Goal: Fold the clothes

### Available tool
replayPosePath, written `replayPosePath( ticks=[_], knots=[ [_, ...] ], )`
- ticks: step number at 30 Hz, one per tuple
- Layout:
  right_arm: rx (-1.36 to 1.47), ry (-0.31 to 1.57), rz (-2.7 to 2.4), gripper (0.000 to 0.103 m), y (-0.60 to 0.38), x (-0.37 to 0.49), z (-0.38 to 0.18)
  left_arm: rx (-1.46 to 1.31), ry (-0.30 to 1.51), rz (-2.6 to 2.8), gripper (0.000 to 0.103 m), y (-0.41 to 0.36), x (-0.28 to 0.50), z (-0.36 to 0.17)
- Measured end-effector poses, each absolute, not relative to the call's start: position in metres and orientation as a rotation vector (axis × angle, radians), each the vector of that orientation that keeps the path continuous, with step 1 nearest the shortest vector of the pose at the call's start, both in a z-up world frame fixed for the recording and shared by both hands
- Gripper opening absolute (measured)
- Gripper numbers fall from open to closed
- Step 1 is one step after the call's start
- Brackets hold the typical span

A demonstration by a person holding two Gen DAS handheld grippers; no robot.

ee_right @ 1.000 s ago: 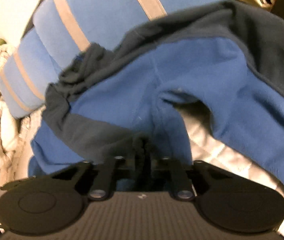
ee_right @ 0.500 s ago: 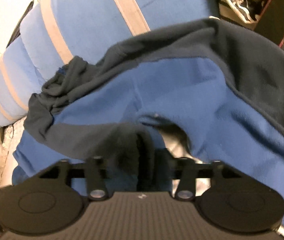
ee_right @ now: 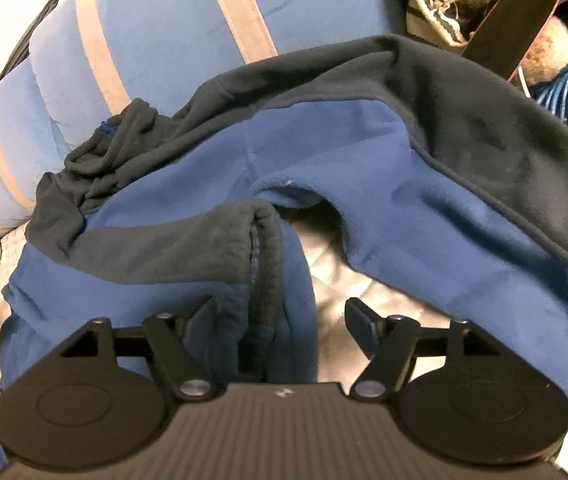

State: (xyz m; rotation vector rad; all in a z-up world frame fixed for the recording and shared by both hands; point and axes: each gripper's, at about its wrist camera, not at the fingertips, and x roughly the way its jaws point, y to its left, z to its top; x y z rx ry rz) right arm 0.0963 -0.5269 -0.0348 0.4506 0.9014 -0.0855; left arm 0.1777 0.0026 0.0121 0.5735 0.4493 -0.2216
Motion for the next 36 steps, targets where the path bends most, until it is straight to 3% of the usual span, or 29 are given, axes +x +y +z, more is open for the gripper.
replayPosePath(
  ticks=[9, 21, 31, 32, 33, 34, 35, 36],
  knots=[
    [0.406, 0.888, -0.105, 0.083, -0.523, 0.089, -0.021, 0.627, 0.658, -0.237, 0.06, 0.017, 0.215, -0.028],
    [0.37, 0.835, -0.112, 0.084, -0.511, 0.089, -0.019, 0.564, 0.527, -0.208, 0.059, 0.012, 0.244, -0.054],
    [0.514, 0.729, -0.054, 0.083, -0.54, 0.124, -0.044, 0.451, 0.53, -0.231, 0.041, 0.028, 0.246, -0.051],
    [0.51, 0.729, -0.044, 0.079, -0.539, 0.127, -0.047, 0.424, 0.537, -0.235, 0.038, 0.031, 0.247, -0.05],
    [0.505, 0.73, -0.032, 0.064, -0.538, 0.131, -0.05, 0.388, 0.547, -0.24, 0.036, 0.035, 0.248, -0.048],
    [0.504, 0.73, -0.024, 0.057, -0.536, 0.133, -0.053, 0.349, 0.56, -0.244, 0.031, 0.039, 0.25, -0.047],
    [0.51, 0.731, -0.019, 0.038, -0.535, 0.134, -0.054, 0.314, 0.571, -0.248, 0.03, 0.043, 0.252, -0.046],
    [0.517, 0.732, -0.015, 0.028, -0.533, 0.135, -0.055, 0.272, 0.584, -0.25, 0.029, 0.048, 0.253, -0.046]
  ],
)
